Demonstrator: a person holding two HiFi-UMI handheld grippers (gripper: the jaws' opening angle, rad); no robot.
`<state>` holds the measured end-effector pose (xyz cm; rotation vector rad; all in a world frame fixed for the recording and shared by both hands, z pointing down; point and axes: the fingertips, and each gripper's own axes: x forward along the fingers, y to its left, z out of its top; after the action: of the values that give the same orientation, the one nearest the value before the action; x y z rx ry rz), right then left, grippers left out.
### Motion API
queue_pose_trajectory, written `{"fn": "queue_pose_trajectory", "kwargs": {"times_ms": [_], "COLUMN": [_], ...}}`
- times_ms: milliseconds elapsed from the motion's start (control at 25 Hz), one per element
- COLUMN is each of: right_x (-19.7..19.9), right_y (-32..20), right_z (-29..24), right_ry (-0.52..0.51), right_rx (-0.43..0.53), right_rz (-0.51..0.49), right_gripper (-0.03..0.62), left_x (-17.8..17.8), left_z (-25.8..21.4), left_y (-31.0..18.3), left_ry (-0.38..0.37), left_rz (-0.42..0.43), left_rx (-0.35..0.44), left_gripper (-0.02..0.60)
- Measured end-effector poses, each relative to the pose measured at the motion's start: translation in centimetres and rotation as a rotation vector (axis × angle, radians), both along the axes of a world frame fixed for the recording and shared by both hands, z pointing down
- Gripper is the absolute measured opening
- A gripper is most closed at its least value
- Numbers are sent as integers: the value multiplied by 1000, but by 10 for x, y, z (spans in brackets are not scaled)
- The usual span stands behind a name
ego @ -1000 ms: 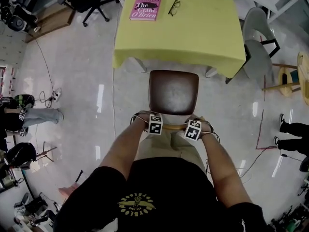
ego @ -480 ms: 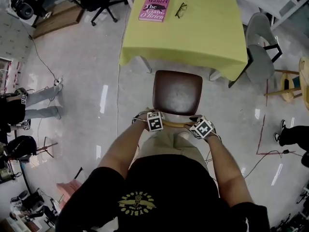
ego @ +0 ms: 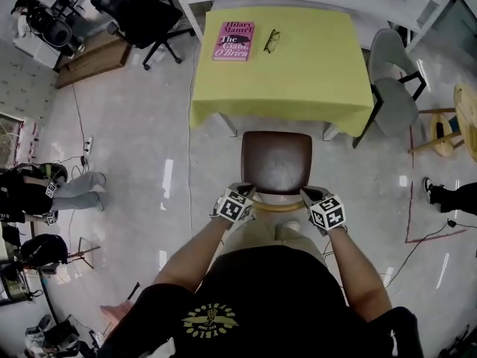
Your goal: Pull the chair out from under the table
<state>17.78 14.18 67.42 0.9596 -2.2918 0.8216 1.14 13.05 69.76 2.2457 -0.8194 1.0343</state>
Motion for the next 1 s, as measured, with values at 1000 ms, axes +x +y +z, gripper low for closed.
{"fn": "queue_pose_trajectory", "kwargs": {"times_ms": [1000], "right_x": [1], "right_y": [-95], "right_z": [-234], "right_ry": [-152], "right_rx": [490], "right_rz": [233], "right_gripper": [11], "left_x": [-3], "left_z": [-278], "left_y": [-121], "left_ry": [273], "left_rz": [-137], "left_rx": [600], "left_gripper": [9]}}
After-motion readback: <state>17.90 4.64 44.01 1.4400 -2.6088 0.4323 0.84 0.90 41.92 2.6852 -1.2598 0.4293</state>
